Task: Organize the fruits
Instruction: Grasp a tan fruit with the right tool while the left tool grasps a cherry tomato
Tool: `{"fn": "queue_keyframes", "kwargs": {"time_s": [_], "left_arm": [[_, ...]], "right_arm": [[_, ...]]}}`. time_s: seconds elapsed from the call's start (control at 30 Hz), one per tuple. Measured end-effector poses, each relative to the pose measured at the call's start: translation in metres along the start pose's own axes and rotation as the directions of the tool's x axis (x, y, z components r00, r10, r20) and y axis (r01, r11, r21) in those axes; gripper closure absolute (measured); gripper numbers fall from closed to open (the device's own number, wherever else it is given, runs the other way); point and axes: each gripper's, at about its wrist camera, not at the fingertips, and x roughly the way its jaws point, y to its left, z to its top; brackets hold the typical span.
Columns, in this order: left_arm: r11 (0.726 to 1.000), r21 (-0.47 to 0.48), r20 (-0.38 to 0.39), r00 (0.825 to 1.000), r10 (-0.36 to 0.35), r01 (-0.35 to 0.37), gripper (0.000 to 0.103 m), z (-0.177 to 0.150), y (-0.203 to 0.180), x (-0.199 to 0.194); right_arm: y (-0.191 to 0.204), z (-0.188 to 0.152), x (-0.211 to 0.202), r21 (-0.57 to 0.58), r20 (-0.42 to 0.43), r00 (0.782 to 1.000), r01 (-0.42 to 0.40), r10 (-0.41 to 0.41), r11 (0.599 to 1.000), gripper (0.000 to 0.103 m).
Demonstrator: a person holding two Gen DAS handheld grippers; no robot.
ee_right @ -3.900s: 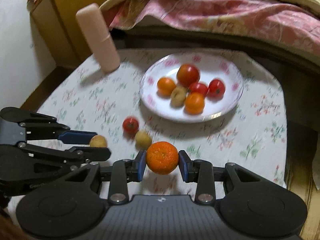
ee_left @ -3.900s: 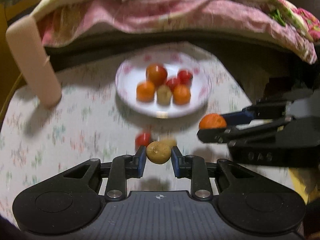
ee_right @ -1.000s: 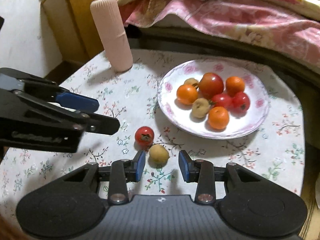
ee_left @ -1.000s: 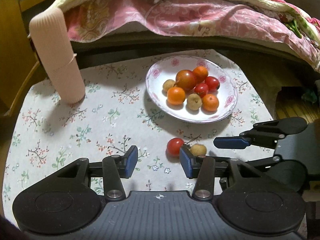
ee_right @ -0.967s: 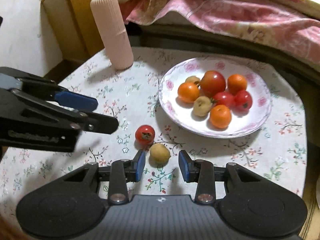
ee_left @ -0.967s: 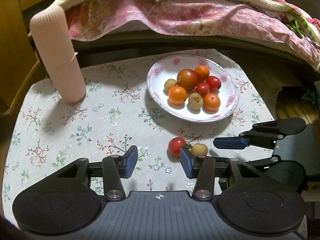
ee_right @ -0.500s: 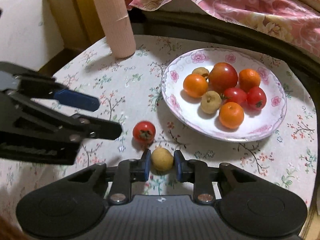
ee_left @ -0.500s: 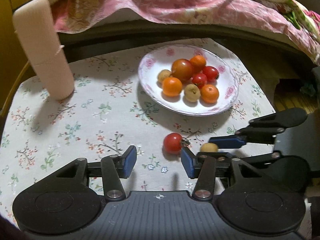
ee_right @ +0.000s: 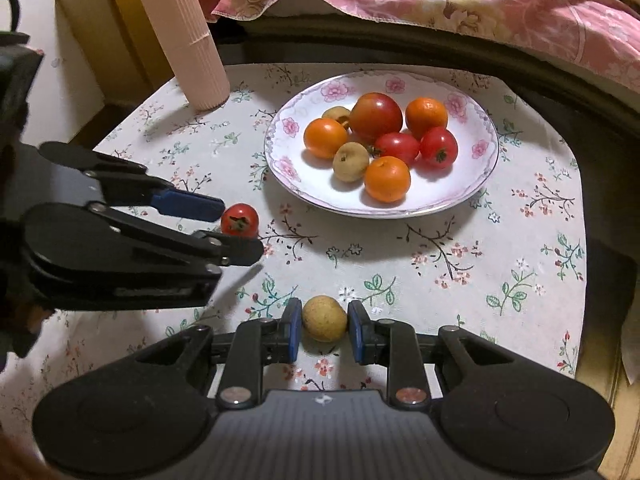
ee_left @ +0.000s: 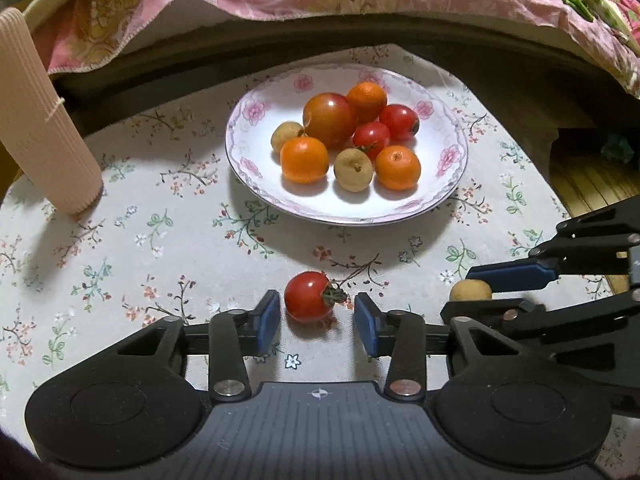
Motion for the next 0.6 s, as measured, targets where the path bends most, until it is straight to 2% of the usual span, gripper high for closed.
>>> {"fn": "queue_keyframes", "kwargs": {"time_s": [0.13, 0.4, 0.6], "left_arm": [[1.000, -0.008, 0.004, 1.000, 0.005, -0.005, 0.067, 0.000, 0.001, 0.001], [1.000, -0.020, 0.004, 1.000, 0.002, -0.002, 0.068, 0.000, 0.004, -0.001], [1.000, 0.009, -0.027, 1.000, -0.004, 0.004, 0.068, -0.019, 0.003, -0.019]], "right_arm": [[-0.001, 0.002, 0.002, -0.001, -0.004, 1.000, 0.001, -0.001, 1.000, 0.077], [-0.001, 0.001, 0.003, -0.004, -0.012, 1.000, 0.003, -0.003, 1.000, 0.077], [0.000, 0.002, 0.001, -0.009, -0.006, 1.000, -0.005, 0.005, 1.000, 0.077]]}}
